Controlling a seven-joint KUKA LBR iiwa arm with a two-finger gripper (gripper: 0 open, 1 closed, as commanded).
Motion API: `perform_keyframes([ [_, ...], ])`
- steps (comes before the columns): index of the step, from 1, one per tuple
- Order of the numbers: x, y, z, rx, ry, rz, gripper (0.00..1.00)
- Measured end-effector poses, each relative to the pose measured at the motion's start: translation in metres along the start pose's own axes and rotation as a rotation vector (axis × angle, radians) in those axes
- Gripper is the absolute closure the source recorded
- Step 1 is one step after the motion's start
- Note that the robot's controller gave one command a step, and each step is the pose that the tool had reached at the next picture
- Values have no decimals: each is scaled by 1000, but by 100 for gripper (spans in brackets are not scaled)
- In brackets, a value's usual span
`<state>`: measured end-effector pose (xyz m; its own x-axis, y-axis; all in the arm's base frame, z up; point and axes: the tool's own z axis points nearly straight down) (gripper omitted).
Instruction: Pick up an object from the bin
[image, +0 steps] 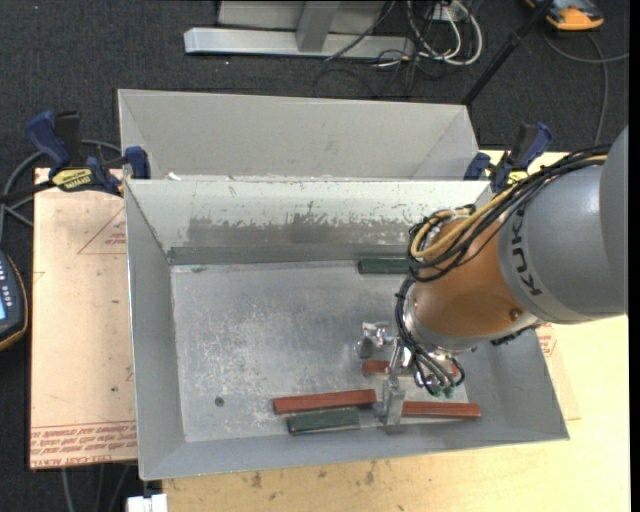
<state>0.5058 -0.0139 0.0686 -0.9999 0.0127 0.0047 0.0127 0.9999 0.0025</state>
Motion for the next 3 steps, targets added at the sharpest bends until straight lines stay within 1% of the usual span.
perform_keyframes([
  [1,22,52,-7,-1,-15,35,0],
  [2,23,49,-6,1,-5,39,100],
  [3,10,68,-142,0,-15,47,100],
])
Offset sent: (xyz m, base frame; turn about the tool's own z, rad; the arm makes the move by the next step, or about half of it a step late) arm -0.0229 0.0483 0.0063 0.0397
